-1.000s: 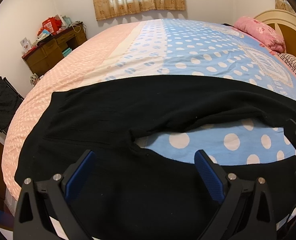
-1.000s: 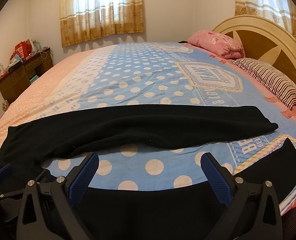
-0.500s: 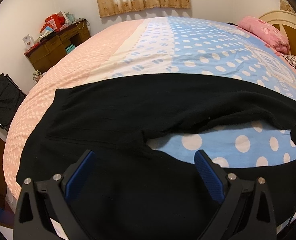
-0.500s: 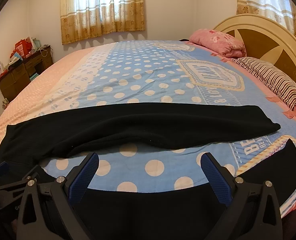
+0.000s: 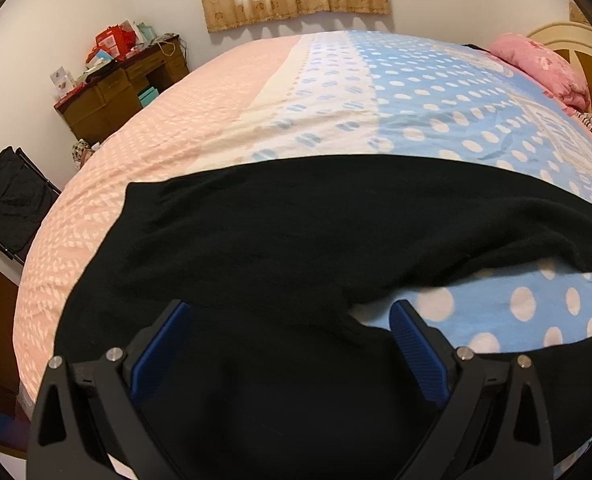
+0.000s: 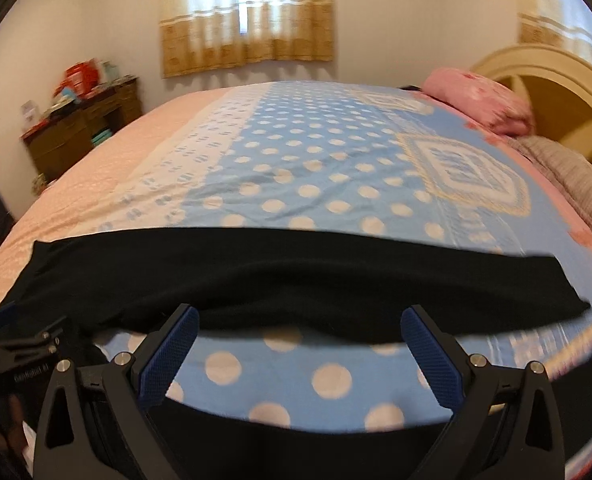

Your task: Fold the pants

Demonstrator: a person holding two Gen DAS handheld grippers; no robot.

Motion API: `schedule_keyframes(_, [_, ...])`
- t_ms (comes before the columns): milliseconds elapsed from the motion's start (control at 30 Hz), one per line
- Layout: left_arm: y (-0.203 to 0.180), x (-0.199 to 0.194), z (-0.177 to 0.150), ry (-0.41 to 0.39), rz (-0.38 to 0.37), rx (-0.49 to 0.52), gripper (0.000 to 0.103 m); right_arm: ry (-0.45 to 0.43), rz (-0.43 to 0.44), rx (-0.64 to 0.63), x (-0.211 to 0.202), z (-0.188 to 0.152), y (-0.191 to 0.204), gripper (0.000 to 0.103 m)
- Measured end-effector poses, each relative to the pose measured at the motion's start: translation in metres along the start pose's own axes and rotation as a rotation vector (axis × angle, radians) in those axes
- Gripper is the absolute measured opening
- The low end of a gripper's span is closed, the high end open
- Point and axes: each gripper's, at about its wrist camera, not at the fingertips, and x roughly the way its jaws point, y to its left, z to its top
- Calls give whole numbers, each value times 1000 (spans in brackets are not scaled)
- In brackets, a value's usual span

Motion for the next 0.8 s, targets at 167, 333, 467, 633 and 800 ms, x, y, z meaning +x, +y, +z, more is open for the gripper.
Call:
schedule_keyframes(167, [41,19,18,42,19,-76,101,30,91,-76,34,29,12,80])
schedule_keyframes(333, [75,40,36,84,-5,-178,101,102,187,-165,83,52,32,78])
schedule_keyframes(467, [89,56,47,104,-5,-253,100,138,228,-226,121,66,43,78])
schedule_keyframes(633, [88,78,53,124,-1,-269,100,202,283,-292,159,74,55,78])
schedule_keyframes(800, [80,97,51,155,1,-258,100,290,323,-345,187,64,58,63])
